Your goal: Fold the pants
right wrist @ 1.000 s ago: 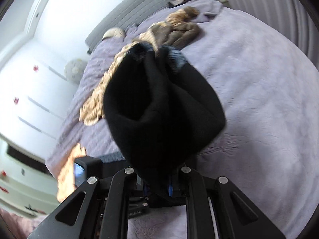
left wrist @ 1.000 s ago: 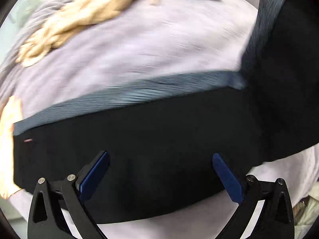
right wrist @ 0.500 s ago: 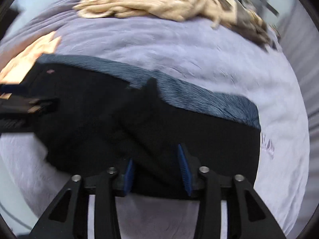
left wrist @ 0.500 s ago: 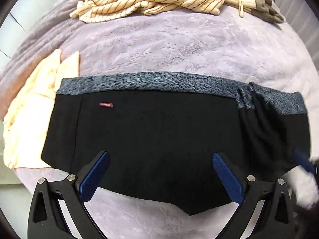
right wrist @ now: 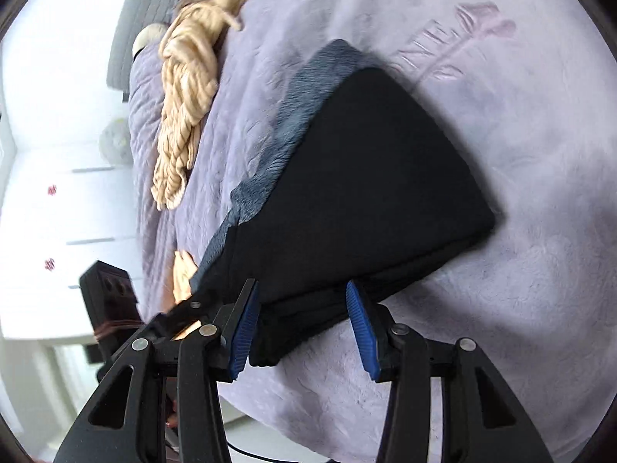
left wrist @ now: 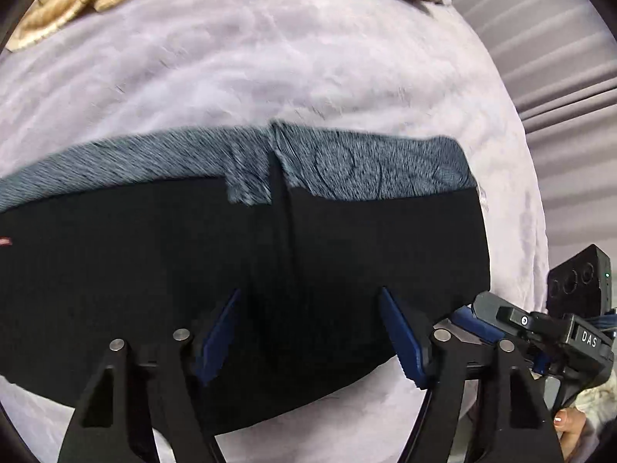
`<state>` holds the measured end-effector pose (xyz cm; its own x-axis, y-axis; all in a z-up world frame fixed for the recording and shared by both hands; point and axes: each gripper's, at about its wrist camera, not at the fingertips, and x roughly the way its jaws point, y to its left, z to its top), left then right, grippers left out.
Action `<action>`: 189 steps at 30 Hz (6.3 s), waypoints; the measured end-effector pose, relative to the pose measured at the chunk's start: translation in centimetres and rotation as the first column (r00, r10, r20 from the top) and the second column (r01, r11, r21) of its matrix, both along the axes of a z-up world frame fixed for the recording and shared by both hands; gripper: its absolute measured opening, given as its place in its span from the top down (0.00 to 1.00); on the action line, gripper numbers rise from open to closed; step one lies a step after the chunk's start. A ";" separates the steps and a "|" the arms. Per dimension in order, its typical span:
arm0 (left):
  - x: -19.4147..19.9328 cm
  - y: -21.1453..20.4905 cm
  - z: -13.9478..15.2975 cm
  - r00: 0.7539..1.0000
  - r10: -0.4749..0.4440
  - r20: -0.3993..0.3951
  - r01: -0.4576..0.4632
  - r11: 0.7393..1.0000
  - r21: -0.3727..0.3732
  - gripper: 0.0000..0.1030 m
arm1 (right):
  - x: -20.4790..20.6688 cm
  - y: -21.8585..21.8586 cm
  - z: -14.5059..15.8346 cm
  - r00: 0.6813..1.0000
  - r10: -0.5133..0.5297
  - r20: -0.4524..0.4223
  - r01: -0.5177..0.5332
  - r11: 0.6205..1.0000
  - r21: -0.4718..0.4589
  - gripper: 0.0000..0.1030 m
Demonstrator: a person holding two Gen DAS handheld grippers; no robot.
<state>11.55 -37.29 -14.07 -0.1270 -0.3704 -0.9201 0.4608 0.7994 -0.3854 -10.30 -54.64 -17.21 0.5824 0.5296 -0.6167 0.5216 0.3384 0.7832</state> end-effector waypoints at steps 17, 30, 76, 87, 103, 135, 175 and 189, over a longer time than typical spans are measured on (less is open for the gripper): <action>-3.2 2.8 -1.6 0.999 0.046 0.015 -0.046 0.997 0.063 0.49 | 0.1 1.9 -2.5 0.995 0.015 -0.097 -0.011 0.999 0.050 0.96; -0.8 8.1 2.1 0.982 0.131 0.137 -0.149 0.980 0.130 0.17 | 2.2 7.8 -3.6 1.000 0.009 0.029 -0.018 0.946 0.323 0.39; 1.5 -1.5 2.5 0.978 -0.014 0.207 -0.009 0.994 0.110 0.17 | 7.9 -1.4 5.5 0.992 0.053 0.111 -0.043 0.995 -0.087 0.75; 2.0 -1.5 -3.2 0.991 0.010 0.135 -0.042 0.971 0.237 0.07 | 11.2 -5.9 -2.9 0.995 -0.035 -0.089 0.023 0.991 -0.130 0.98; -1.1 6.4 0.4 0.978 0.039 0.206 -0.096 0.957 0.274 0.07 | 6.4 6.3 0.9 0.966 0.249 -0.069 -0.254 0.964 -0.077 0.57; -3.6 20.7 6.2 0.974 0.134 0.180 -0.173 0.959 0.225 0.01 | 7.5 14.8 6.1 0.868 0.379 -0.320 -0.472 0.830 -0.297 0.29; -1.3 34.4 2.4 0.895 0.435 0.095 -0.446 0.875 0.191 0.01 | 9.4 27.5 5.2 0.652 0.601 -0.463 -0.753 0.586 -0.299 0.28; 1.5 43.9 1.9 0.742 0.662 -0.107 -0.670 0.723 -0.168 0.01 | 8.3 27.5 3.8 0.656 0.596 -0.463 -0.746 0.605 -0.278 0.28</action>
